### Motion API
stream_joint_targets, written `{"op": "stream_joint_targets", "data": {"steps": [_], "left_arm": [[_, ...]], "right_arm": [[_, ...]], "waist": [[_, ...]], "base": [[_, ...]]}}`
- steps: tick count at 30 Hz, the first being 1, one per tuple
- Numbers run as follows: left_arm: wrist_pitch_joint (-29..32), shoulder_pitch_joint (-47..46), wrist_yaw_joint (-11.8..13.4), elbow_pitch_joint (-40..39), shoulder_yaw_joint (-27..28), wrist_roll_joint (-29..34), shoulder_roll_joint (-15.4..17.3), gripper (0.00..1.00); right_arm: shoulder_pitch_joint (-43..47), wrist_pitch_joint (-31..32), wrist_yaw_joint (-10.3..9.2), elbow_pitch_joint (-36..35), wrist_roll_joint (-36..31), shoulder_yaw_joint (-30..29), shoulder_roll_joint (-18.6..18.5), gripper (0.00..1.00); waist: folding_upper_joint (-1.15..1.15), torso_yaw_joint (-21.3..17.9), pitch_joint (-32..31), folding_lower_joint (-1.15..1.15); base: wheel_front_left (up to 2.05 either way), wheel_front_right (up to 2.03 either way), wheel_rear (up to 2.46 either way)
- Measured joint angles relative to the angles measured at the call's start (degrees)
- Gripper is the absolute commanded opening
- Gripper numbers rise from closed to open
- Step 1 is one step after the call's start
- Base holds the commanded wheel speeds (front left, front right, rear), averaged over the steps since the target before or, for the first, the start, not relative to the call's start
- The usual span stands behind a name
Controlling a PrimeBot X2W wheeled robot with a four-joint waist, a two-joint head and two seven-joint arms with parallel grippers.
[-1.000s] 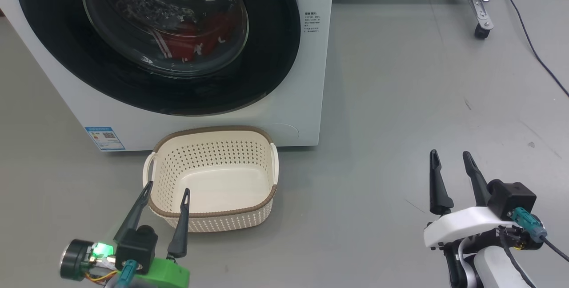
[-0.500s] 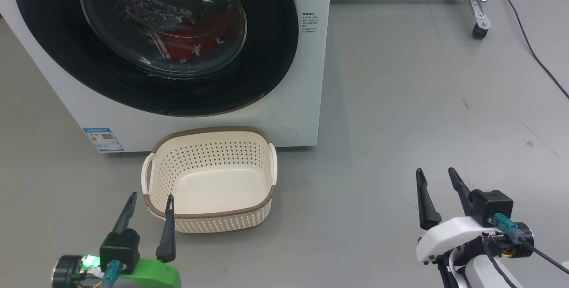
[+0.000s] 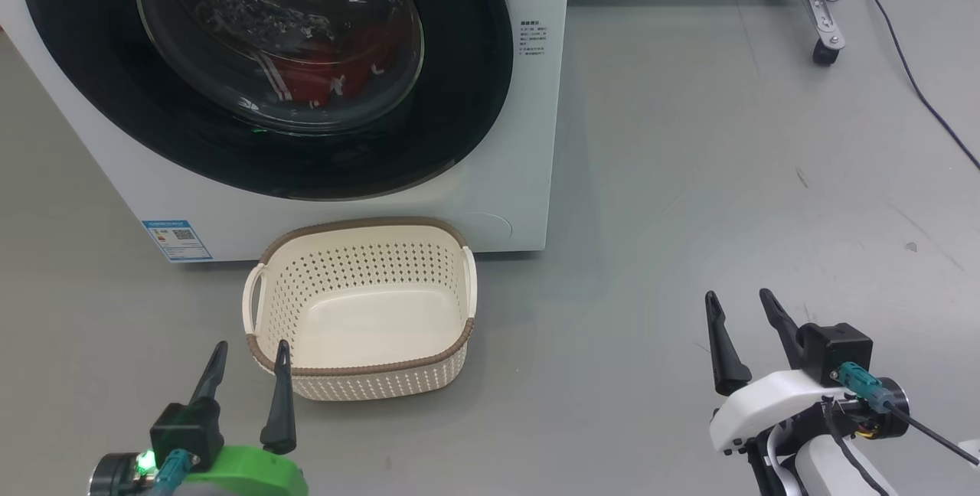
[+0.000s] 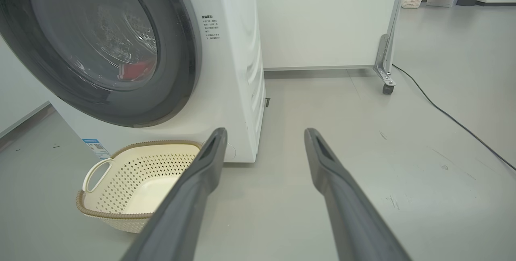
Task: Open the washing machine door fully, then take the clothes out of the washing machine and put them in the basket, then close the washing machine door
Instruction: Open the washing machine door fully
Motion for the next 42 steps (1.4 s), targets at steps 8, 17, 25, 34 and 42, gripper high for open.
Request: {"op": "stream_joint_targets", "data": {"steps": [8, 17, 25, 34, 42], "left_arm": [[0.0, -0.2, 0.2, 0.3, -0.4, -0.4, 0.0, 1.00], [0.0, -0.3, 0.4, 0.7, -0.7, -0.4, 0.0, 1.00], [0.0, -0.9, 0.4, 0.8, -1.3, -0.4, 0.0, 1.00], [0.0, -1.6, 0.5, 0.8, -2.3, -0.5, 0.0, 1.00], [0.0, -2.8, 0.5, 0.7, -3.6, -1.0, 0.0, 1.00]], "right_arm": [[-0.9, 0.0, 0.02, 0.7, 0.0, 0.0, 0.1, 1.00], [-1.0, 0.0, 0.10, 1.1, 0.0, 0.0, 0.2, 1.00], [-1.2, 0.0, 0.47, 1.7, 0.0, 0.4, 0.1, 0.22], [-1.9, -0.5, 1.62, 0.8, 3.8, -2.2, 1.2, 0.00], [-3.5, -0.5, 3.23, 0.0, 11.0, -6.8, 2.4, 0.00]], "waist": [[0.00, 0.0, 0.2, 0.00], [0.00, 0.1, 0.4, 0.00], [0.00, 0.3, 0.6, 0.00], [0.00, 1.0, 1.8, 0.00], [0.00, 1.9, 3.9, 0.00]], "base": [[0.00, 0.00, 0.00], [0.00, 0.00, 0.00], [0.00, 0.00, 0.00], [0.00, 0.00, 0.00], [0.00, 0.00, 0.00]]}}
